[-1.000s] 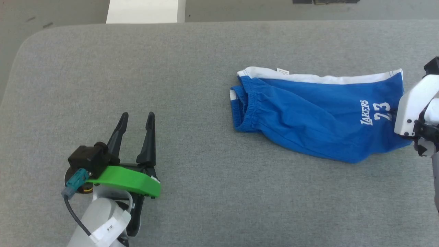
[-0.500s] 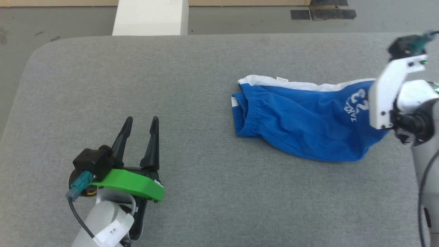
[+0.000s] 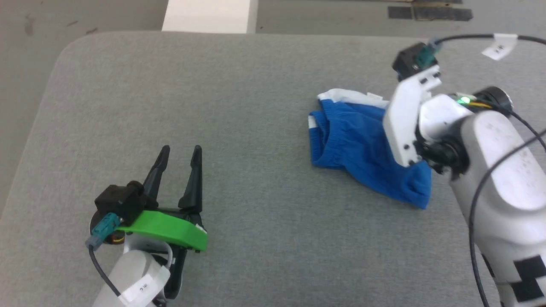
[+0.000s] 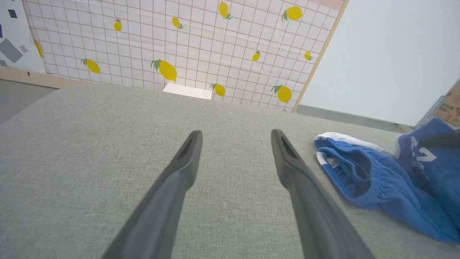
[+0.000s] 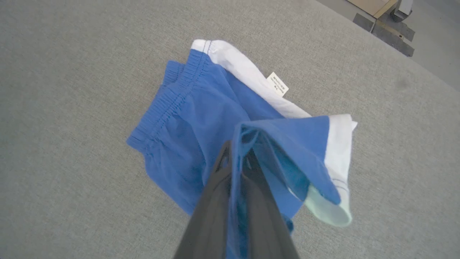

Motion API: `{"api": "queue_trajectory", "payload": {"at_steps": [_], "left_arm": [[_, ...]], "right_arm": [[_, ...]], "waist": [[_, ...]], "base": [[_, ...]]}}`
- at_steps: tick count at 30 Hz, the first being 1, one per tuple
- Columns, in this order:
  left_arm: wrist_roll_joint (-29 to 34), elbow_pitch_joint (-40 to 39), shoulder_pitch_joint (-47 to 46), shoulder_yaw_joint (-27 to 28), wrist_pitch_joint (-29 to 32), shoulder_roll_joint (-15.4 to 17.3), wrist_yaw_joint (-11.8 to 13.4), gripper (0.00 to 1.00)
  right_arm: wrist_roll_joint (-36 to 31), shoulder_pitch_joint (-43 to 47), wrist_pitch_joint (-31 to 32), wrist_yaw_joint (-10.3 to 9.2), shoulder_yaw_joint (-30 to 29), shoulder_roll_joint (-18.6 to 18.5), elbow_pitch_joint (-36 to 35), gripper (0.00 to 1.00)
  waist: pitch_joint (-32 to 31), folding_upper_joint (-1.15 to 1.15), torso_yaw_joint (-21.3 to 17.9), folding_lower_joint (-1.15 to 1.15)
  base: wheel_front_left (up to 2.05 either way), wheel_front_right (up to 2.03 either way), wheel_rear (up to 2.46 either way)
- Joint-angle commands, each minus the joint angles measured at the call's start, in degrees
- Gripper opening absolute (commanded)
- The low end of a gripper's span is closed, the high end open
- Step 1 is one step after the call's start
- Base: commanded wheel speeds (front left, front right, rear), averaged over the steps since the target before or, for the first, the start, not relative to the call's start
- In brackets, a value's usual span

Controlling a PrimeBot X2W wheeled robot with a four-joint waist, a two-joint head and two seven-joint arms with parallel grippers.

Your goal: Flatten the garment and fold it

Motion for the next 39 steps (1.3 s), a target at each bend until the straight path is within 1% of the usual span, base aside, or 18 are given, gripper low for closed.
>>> {"api": "queue_trajectory", "payload": {"at_steps": [1, 6, 9, 18, 19, 20, 25, 32, 36, 39], "left_arm": [[-0.7, 0.0, -0.3, -0.1, 0.0, -0.3, -0.5, 1.0], [-0.8, 0.3, -0.8, 0.1, -0.1, -0.6, -0.7, 1.0], [-0.7, 0.5, -1.2, 0.3, -0.1, -0.8, -0.9, 1.0], [-0.6, 1.0, -1.6, 0.9, -0.2, -1.5, -1.2, 1.0], [-0.5, 1.1, -1.6, 1.0, -0.3, -1.6, -1.3, 1.0], [-0.5, 1.1, -1.6, 1.1, -0.3, -1.6, -1.3, 1.0], [-0.3, 1.5, -1.3, 1.3, -0.3, -1.6, -1.5, 1.0], [-0.1, 1.9, -0.7, 1.6, -0.3, -1.4, -1.5, 1.0], [-0.2, 2.2, -0.1, 1.8, -0.3, -1.3, -1.3, 1.0], [-0.2, 2.4, 0.3, 2.0, -0.3, -1.0, -1.1, 1.0]], "right_arm": [[-0.1, -1.4, -0.8, -0.08, 0.5, 0.5, 1.3, 0.0], [-0.5, -4.3, -2.6, -0.08, 3.2, 2.7, 6.9, 0.0], [-0.8, -5.3, -3.9, -0.08, 4.4, 3.3, 9.8, 0.0], [-0.9, -7.2, -7.7, -0.08, 5.9, 4.9, 16.5, 0.0], [-0.3, -7.3, -8.3, -0.08, 6.0, 5.2, 16.9, 0.59], [0.2, -7.5, -8.9, -0.08, 6.1, 5.5, 17.1, 1.0], [3.5, -8.6, -11.8, -0.08, 8.0, 6.7, 17.0, 1.0], [9.0, -9.9, -16.3, -0.08, 12.3, 7.5, 14.7, 1.0], [12.0, -10.5, -20.7, -0.08, 14.1, 7.2, 12.6, 1.0], [13.9, -10.5, -26.2, -0.08, 13.7, 5.9, 10.3, 1.0]], "waist": [[1.3, 0.0, 1.4, 0.0], [2.8, 0.0, 2.9, 0.0], [3.4, 0.0, 3.4, 0.0], [3.9, 0.0, 3.0, 0.0], [3.7, 0.0, 2.9, 0.0], [3.6, 0.0, 2.7, 0.0], [2.4, 0.0, 1.9, 0.0], [-0.1, 0.0, 0.9, 0.0], [-2.3, 0.0, 0.1, 0.0], [-4.3, 0.0, -0.8, 0.0]], "base": [[0.0, 0.0, 0.0], [0.0, 0.0, 0.0], [0.0, 0.0, 0.0], [0.0, 0.0, 0.0], [0.0, 0.0, 0.0], [0.0, 0.0, 0.0], [0.0, 0.0, 0.0], [0.0, 0.0, 0.0], [0.0, 0.0, 0.0], [0.0, 0.0, 0.0]]}}
